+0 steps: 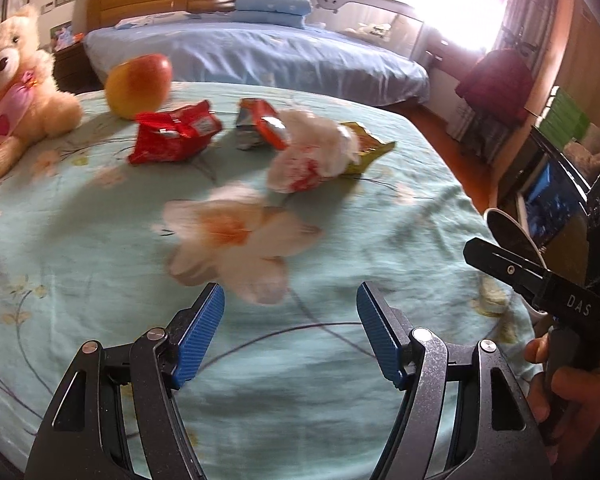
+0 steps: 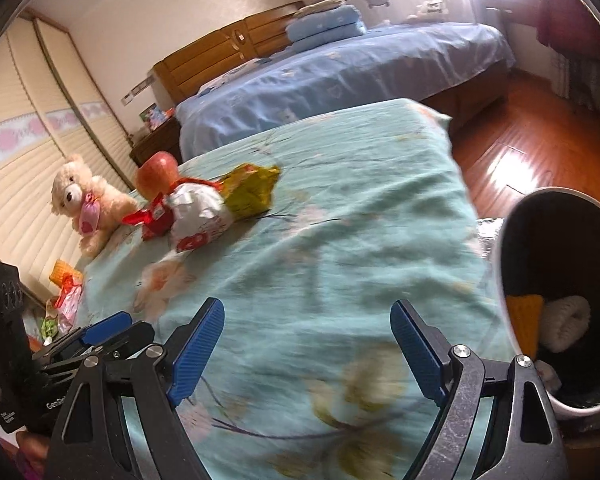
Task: Collect trash
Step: 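Move both open tools back over the remaining items on the bed, then grasp the white crumpled plastic bag with the right tool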
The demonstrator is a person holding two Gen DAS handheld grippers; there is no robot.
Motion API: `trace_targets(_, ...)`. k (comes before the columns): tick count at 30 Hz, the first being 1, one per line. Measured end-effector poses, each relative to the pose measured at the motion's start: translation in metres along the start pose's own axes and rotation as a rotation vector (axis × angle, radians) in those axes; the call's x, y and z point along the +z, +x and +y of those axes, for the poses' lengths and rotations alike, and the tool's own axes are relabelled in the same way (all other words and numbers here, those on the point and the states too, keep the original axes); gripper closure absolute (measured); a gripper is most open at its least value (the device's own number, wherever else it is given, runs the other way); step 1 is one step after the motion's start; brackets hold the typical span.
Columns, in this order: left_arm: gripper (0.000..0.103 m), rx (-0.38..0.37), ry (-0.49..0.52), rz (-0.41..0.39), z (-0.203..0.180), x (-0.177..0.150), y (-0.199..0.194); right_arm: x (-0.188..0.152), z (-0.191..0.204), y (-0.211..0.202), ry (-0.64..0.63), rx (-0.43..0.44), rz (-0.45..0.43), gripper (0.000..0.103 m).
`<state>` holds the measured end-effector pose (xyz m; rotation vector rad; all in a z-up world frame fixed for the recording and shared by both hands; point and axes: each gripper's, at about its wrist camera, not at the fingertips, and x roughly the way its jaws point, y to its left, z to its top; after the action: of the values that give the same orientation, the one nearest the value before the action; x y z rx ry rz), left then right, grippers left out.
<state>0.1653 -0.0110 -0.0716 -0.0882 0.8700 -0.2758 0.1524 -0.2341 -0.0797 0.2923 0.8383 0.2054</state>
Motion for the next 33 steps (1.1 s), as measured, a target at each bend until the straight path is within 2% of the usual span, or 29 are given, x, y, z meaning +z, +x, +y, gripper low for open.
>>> trace_targets(9,0.033,0.054,-0.027,-0.004,0.038,0.006,0.002,0.005,0.035,0.026,-0.049,0.040,0.026,0.016)
trace_targets(18,0.033,0.103,-0.020,-0.003,0.072,0.028,0.016,0.012,0.065,0.050,-0.079,0.067,0.035,0.017)
trace_targets(33,0.032,0.070,-0.017,0.028,0.110,0.081,0.062,0.034,0.091,0.084,-0.073,0.091,0.029,0.018)
